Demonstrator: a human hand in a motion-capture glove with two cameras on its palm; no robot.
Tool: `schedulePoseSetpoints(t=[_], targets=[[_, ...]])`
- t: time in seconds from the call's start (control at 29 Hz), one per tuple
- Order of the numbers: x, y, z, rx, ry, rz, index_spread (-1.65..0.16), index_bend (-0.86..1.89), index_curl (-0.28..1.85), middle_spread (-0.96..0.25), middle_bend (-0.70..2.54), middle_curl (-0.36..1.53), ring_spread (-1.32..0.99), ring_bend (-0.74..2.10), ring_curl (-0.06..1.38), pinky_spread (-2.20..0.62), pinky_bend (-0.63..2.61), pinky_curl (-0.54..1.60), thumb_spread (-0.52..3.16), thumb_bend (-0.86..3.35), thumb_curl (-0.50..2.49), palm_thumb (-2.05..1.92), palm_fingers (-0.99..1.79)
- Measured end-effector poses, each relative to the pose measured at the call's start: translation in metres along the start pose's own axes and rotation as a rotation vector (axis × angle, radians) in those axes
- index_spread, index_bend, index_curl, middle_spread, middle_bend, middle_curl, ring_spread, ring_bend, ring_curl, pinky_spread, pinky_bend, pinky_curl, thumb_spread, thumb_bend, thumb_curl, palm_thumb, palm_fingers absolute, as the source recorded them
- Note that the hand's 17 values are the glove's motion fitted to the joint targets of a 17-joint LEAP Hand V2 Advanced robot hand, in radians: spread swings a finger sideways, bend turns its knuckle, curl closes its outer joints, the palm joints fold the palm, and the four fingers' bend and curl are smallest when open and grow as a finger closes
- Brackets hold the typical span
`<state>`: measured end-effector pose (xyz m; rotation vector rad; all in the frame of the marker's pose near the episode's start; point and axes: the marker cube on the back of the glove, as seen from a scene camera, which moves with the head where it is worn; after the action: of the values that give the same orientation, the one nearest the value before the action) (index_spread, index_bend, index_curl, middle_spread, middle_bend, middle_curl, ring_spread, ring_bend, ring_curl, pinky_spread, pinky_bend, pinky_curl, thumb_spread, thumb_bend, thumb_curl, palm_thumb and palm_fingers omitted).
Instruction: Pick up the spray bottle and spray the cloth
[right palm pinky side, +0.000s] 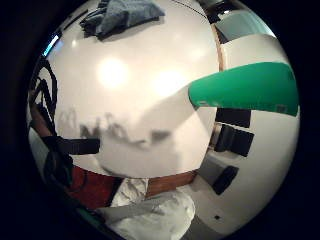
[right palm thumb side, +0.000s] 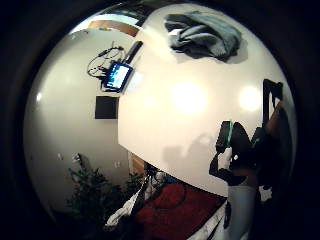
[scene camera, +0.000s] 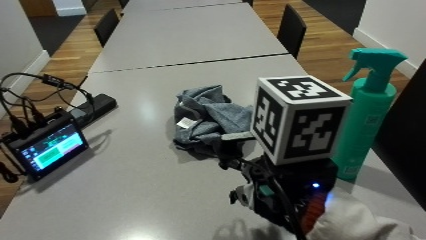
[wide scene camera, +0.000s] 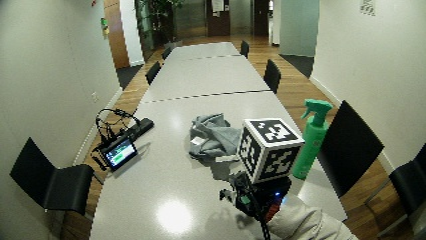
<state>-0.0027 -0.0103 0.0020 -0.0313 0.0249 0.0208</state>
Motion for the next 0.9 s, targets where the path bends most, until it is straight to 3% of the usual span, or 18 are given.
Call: schedulePoseSetpoints(t=[0.28, 0.52, 0.69, 0.76, 0.9], targets=[[-0.01, -0.033, 0.005, -0.069, 0.071, 0.045, -0.15, 0.31, 0.22, -0.09, 0.69, 0.25, -0.11, 0.81, 0.3, -0.19, 0.79, 0.28, 0.52, 0.39, 0.25, 0.77, 1.52], [0.009, 0.04, -0.004, 0.043, -0.119, -0.204, -0.18, 0.33, 0.3, -0.1, 0.73, 0.32, -0.12, 0.87, 0.38, -0.22, 0.87, 0.37, 0.64, 0.3, 0.31, 0.78, 1.4], [0.044, 0.057, -0.025, 0.187, -0.194, -0.311, -0.19, 0.29, 0.33, -0.1, 0.74, 0.36, -0.12, 0.85, 0.4, -0.22, 0.9, 0.41, 0.7, 0.25, 0.35, 0.81, 1.32], [0.064, 0.065, -0.038, 0.303, -0.313, -0.279, -0.19, 0.25, 0.34, -0.09, 0.73, 0.37, -0.12, 0.81, 0.4, -0.23, 0.88, 0.41, 0.7, 0.23, 0.37, 0.83, 1.19], [0.114, 0.064, -0.043, 0.52, -0.695, -0.007, -0.21, 0.27, 0.39, -0.06, 0.59, 0.36, -0.11, 0.62, 0.39, -0.21, 0.77, 0.43, 0.78, 0.24, 0.39, 0.88, 0.65]])
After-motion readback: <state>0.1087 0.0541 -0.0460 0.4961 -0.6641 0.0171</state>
